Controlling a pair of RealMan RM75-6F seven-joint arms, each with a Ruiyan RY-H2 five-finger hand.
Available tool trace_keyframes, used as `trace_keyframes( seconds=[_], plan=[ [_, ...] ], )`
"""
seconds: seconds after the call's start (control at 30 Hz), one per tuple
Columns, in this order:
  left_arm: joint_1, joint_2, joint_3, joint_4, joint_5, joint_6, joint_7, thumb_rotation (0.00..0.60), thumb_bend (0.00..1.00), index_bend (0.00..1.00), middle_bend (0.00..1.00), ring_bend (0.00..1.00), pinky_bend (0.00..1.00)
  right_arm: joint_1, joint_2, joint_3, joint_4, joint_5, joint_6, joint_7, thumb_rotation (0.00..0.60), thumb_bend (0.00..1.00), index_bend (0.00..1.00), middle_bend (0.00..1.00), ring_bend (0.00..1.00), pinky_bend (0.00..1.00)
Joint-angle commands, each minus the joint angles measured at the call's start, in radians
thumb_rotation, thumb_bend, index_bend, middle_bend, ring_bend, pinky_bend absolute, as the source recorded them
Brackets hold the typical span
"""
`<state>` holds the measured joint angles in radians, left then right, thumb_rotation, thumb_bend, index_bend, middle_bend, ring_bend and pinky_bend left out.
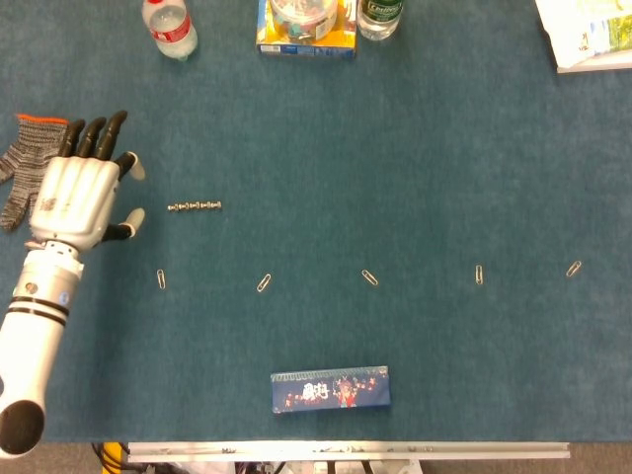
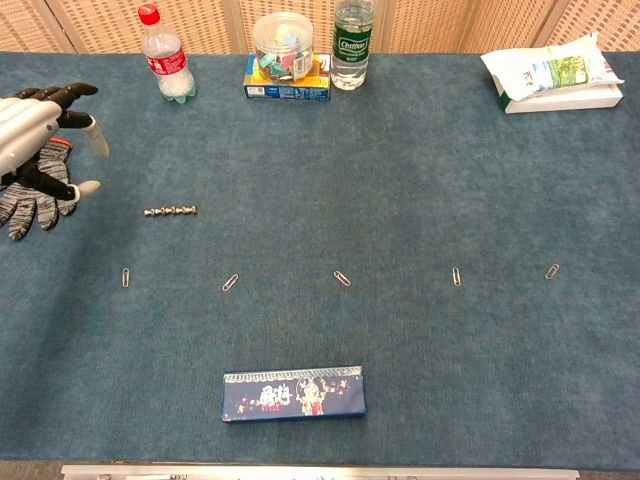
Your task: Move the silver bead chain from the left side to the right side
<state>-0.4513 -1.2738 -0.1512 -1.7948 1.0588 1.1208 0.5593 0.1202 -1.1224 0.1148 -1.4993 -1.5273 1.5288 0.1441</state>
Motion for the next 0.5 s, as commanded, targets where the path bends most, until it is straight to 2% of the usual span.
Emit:
trace_keyframes(
  seconds=[0.03,0.5],
  plan=[
    [-0.024,-0.027,0.001,0.022,-0.028,-0.006,0.033,0.6,0.27,0.38,0.04,0.0,0.0,0.0,0.0,-0.001,0.0,-0.002,0.001,0.0,0.6,0.26,0.3,0.31,0.23,0.35],
    [-0.086,-0.142,0.025,0.111,-0.122,-0.007,0.113,0.6,0.27,0.39,0.04,0.0,0.0,-0.004,0.005,-0.006,0.004,-0.01,0.008,0.017,0.6,0.25,0.3,0.31,0.23,0.35]
  ],
)
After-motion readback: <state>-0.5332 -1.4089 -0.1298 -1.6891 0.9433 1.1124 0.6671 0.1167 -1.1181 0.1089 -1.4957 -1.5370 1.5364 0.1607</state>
